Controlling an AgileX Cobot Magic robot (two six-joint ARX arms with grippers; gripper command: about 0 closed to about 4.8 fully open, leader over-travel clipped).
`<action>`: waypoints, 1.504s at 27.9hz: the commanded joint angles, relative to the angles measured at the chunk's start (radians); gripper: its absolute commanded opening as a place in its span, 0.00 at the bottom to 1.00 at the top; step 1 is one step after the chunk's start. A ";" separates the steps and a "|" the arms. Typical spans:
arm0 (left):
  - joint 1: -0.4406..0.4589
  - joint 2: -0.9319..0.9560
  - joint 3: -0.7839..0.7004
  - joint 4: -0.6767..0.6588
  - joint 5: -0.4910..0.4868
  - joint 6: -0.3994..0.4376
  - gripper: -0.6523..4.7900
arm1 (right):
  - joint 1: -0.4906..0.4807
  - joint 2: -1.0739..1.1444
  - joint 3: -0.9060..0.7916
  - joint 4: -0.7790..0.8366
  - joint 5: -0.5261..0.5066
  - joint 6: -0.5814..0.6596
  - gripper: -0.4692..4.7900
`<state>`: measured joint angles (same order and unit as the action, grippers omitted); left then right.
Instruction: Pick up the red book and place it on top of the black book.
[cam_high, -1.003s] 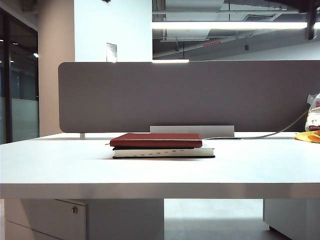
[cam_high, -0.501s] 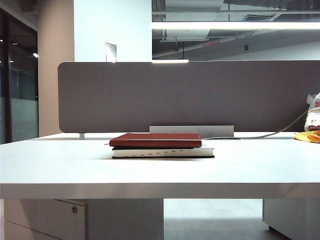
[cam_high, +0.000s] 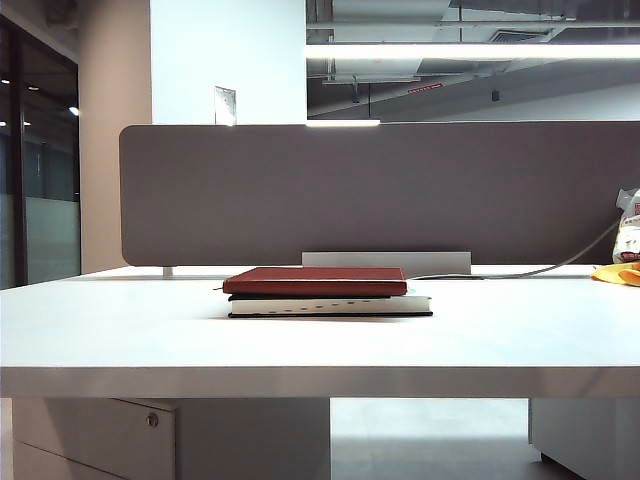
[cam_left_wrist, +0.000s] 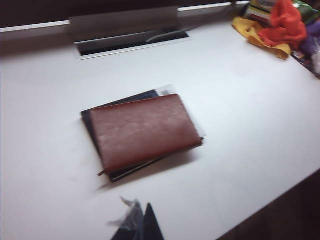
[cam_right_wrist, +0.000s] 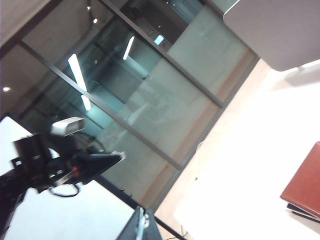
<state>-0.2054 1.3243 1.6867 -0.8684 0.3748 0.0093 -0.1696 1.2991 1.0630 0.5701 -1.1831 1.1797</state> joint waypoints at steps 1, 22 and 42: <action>0.026 -0.047 -0.029 0.006 0.006 0.017 0.11 | -0.003 -0.020 0.000 -0.105 -0.021 -0.089 0.08; 0.026 -0.163 -0.058 -0.035 -0.002 0.018 0.11 | -0.038 -0.034 0.000 -0.436 0.201 -0.599 0.08; 0.026 -0.184 -0.058 -0.048 0.000 0.017 0.11 | -0.037 -0.034 0.000 -0.449 0.343 -0.642 0.09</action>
<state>-0.1795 1.1431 1.6276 -0.9142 0.3737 0.0257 -0.2081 1.2701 1.0565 0.1135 -0.8371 0.5438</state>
